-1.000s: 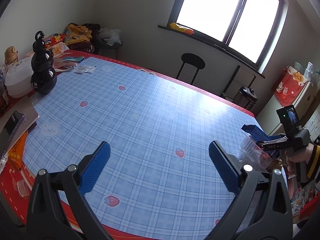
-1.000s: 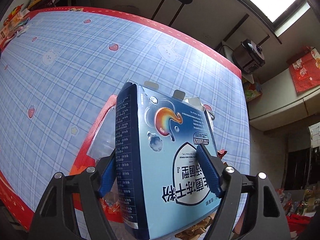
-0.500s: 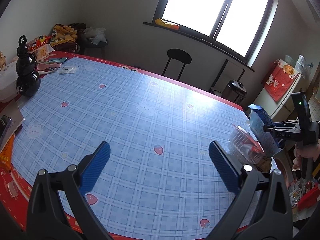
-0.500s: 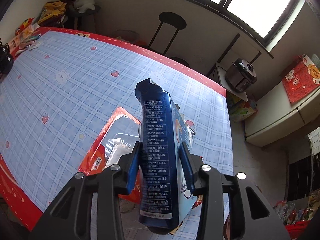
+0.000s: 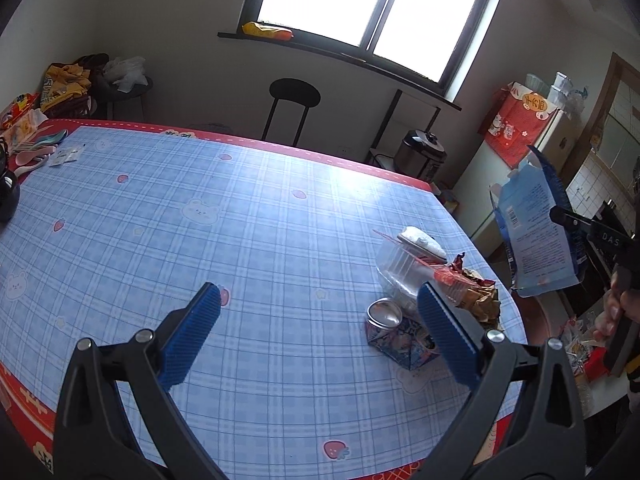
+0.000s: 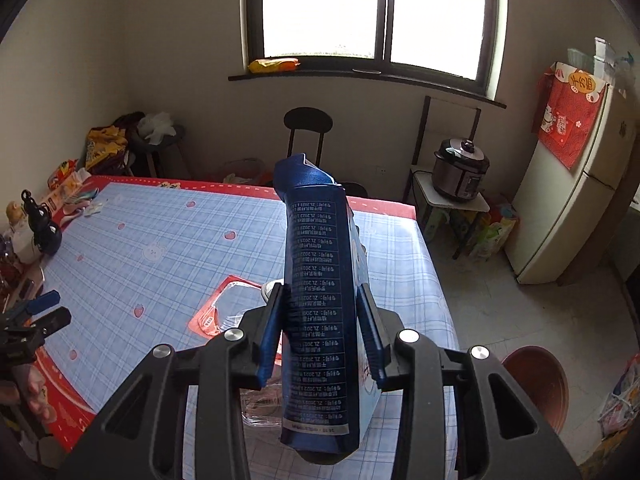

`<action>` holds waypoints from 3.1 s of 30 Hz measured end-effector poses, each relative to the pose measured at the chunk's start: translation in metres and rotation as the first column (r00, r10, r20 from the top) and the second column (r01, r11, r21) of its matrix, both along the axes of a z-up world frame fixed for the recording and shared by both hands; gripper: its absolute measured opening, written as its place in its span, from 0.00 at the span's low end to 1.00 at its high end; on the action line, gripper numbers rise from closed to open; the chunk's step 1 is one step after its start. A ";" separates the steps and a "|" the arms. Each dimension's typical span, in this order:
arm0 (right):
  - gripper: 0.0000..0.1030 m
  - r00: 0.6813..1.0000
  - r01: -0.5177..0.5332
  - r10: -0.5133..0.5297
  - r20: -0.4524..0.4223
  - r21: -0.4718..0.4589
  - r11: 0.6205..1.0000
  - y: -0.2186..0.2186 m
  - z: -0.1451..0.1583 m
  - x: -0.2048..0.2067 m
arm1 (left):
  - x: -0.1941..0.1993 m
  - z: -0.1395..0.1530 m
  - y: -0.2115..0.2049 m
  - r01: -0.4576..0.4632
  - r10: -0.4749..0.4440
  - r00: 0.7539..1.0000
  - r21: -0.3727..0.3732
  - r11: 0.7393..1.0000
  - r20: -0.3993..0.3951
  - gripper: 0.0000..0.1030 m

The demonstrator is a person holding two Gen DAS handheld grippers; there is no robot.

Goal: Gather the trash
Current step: 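Grasp the red snack packaging with the left gripper while the right gripper holds the box, then carry the blue box over the bucket and open the right gripper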

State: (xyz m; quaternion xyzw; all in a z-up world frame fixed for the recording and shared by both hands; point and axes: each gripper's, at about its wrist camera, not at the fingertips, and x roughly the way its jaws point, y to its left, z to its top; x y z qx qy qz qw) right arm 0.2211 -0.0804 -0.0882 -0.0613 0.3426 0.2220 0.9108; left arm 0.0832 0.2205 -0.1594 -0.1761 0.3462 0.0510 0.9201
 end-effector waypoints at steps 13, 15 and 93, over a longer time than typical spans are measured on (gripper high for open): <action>0.36 0.991 0.130 -0.127 -0.034 0.140 0.982 -0.098 -0.013 -0.050 | 0.076 -0.011 -0.060 0.076 -0.088 0.992 -0.136 0.988 -0.086 0.93; 0.36 0.988 0.151 -0.146 -0.046 0.141 0.978 -0.109 -0.019 -0.056 | 0.097 -0.017 -0.066 0.067 -0.088 0.989 -0.174 0.983 -0.118 0.91; 0.37 0.891 0.453 -0.444 -0.092 0.224 0.863 -0.391 -0.046 0.006 | 0.092 0.092 -0.215 0.041 -0.041 0.999 -0.019 0.999 0.006 0.21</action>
